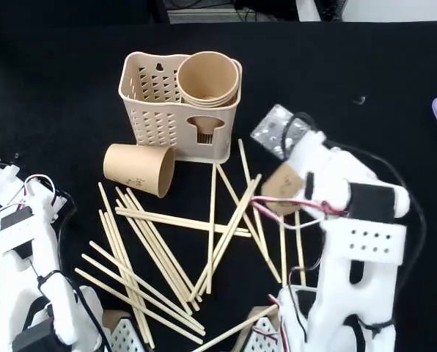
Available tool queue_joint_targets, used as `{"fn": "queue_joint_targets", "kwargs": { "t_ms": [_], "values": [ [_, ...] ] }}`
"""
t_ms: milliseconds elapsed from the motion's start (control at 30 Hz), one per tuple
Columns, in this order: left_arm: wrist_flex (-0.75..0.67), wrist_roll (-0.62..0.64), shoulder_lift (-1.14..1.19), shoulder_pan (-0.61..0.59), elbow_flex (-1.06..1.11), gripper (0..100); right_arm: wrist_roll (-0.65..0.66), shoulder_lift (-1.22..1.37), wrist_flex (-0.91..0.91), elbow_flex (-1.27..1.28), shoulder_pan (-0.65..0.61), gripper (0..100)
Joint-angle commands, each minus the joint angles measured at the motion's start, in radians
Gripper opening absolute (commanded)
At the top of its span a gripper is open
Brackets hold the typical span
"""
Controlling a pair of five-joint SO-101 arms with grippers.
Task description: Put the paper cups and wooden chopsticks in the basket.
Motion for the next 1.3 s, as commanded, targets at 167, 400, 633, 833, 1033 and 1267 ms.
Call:
{"fn": "queue_joint_targets", "kwargs": {
  "t_ms": [167, 400, 633, 833, 1033, 1267],
  "values": [
    [-0.017, 0.006, -0.026, 0.001, -0.012, 5, 0.04, 0.104, -0.15, 0.101, 0.026, 1.1],
    [-0.017, 0.006, -0.026, 0.001, -0.013, 5, -0.043, 0.102, -0.084, 0.117, -0.074, 9.6],
    [-0.017, 0.006, -0.026, 0.001, -0.013, 5, -0.072, 0.102, -0.077, 0.122, -0.198, 0.6],
    [-0.017, 0.006, -0.026, 0.001, -0.013, 5, -0.074, 0.064, -0.057, 0.013, -0.176, 1.1],
    [-0.017, 0.006, -0.026, 0.001, -0.016, 5, -0.077, -0.035, -0.002, -0.231, -0.166, 1.1],
    [-0.017, 0.006, -0.026, 0.001, -0.015, 5, -0.169, -0.091, -0.219, -0.446, -0.258, 1.1]
  ]
}}
